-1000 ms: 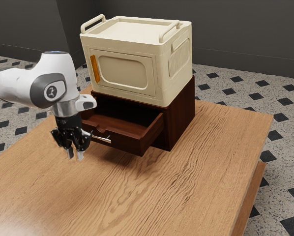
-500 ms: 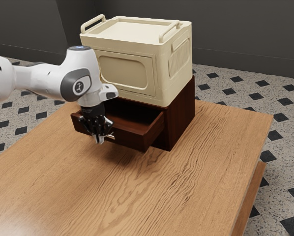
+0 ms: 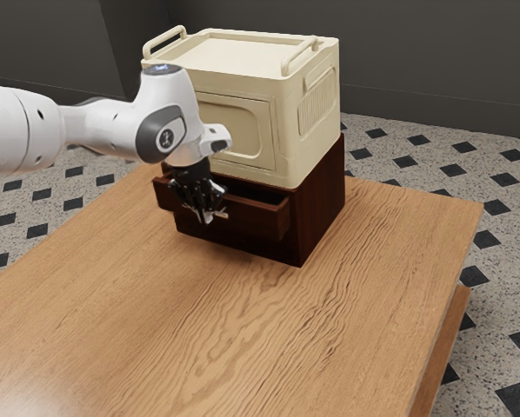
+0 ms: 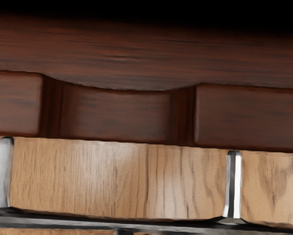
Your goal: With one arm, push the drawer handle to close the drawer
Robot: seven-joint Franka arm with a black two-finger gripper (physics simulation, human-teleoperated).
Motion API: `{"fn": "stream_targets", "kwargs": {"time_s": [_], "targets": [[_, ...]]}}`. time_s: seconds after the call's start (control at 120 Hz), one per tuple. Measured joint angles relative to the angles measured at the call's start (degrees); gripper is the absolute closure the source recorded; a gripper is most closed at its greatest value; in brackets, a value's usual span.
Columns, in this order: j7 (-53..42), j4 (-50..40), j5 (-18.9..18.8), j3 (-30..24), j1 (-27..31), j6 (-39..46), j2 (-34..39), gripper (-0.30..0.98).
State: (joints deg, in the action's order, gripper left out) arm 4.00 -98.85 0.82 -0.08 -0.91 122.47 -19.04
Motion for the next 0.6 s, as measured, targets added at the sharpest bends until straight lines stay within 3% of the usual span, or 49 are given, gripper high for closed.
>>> {"fn": "stream_targets", "kwargs": {"time_s": [0.158,0.292,0.433,0.475,0.55,0.6], "targets": [[-1.0,6.2,0.0,0.0,0.0,0.6,-4.7,0.71],[-13.6,8.6,-0.7,0.1,1.3,0.7,-6.5,0.71],[-17.4,8.9,0.3,-0.4,1.5,1.5,-6.8,0.72],[-16.5,5.0,0.4,-1.0,0.6,1.8,-3.7,0.68],[-14.6,-10.6,1.0,-1.4,0.0,2.9,8.7,0.55],[-13.5,-16.1,2.5,-1.5,-0.2,1.1,16.1,0.44]]}}
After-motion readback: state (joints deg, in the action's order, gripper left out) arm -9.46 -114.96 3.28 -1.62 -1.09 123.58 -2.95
